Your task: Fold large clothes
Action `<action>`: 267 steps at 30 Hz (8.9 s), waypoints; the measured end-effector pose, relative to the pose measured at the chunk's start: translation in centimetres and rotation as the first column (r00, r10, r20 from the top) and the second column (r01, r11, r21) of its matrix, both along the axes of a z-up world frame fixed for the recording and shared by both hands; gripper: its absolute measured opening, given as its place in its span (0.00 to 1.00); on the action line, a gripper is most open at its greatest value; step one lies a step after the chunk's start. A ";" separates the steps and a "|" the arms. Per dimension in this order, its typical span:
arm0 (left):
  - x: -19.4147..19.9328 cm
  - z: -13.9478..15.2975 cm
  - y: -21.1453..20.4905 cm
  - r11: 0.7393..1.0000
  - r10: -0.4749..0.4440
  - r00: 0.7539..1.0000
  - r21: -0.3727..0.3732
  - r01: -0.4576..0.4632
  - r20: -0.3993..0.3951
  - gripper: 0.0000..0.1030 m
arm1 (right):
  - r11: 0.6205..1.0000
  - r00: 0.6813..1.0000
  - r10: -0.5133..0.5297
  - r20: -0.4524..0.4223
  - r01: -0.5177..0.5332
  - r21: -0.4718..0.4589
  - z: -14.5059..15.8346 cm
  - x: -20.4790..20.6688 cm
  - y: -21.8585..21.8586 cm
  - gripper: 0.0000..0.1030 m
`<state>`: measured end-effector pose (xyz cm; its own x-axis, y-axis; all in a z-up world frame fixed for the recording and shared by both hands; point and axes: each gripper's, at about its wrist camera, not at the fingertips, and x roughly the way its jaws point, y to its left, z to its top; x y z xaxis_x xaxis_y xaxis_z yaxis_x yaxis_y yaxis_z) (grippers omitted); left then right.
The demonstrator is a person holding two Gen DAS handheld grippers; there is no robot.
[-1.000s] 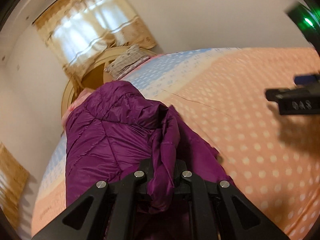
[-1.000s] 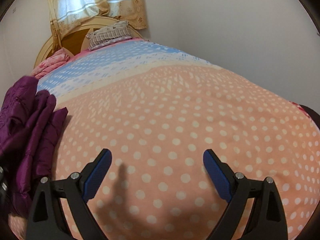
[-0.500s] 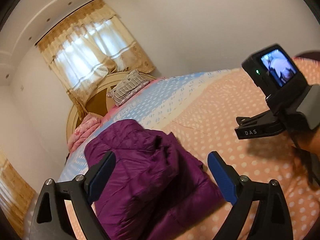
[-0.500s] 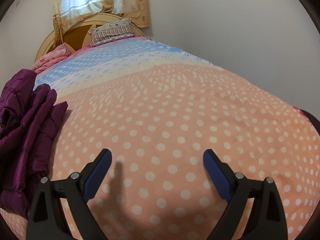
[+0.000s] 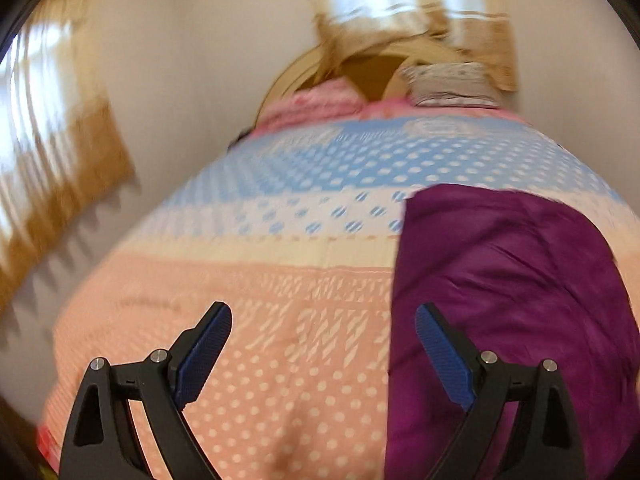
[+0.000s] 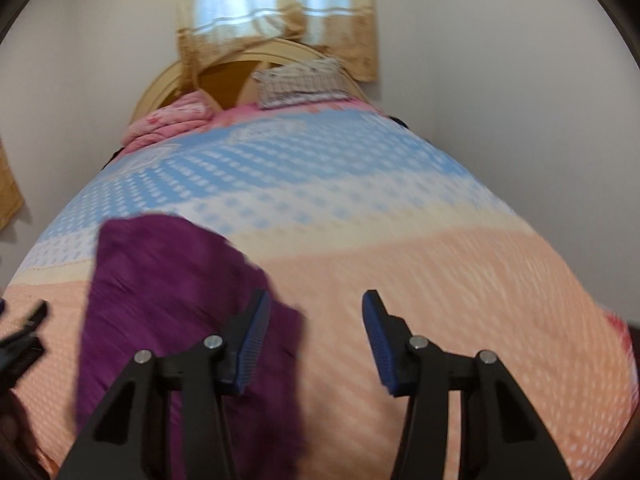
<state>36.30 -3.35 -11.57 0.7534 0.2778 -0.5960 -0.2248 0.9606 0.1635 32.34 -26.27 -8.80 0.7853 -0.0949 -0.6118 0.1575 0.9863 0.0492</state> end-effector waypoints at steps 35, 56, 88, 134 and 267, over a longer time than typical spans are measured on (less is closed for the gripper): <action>8.1 -8.4 -7.3 0.977 -0.163 0.982 -0.151 0.147 -0.094 0.97 | 0.982 0.987 -0.148 -0.067 0.155 0.108 -11.9 3.9 -0.6 0.48; 8.4 -9.2 -7.5 0.975 -0.172 0.979 -0.163 0.152 -0.111 0.98 | 0.984 0.981 -0.143 -0.134 0.155 0.086 -13.2 5.0 -0.8 0.53; 3.5 -6.7 -3.4 0.930 -0.252 0.958 -0.310 0.200 -0.137 0.98 | 0.984 0.979 -0.107 -0.172 0.129 0.123 -13.5 4.9 -1.3 0.58; -5.5 -5.9 -4.7 0.891 -0.431 0.900 -0.189 0.414 -0.060 0.28 | 0.975 0.993 0.119 0.012 -0.119 0.186 -10.9 -2.2 1.3 0.20; -29.7 7.9 9.7 0.995 0.028 0.960 -0.099 0.000 0.280 0.65 | 0.919 0.891 0.380 0.248 -0.394 0.005 4.1 -18.3 10.4 0.64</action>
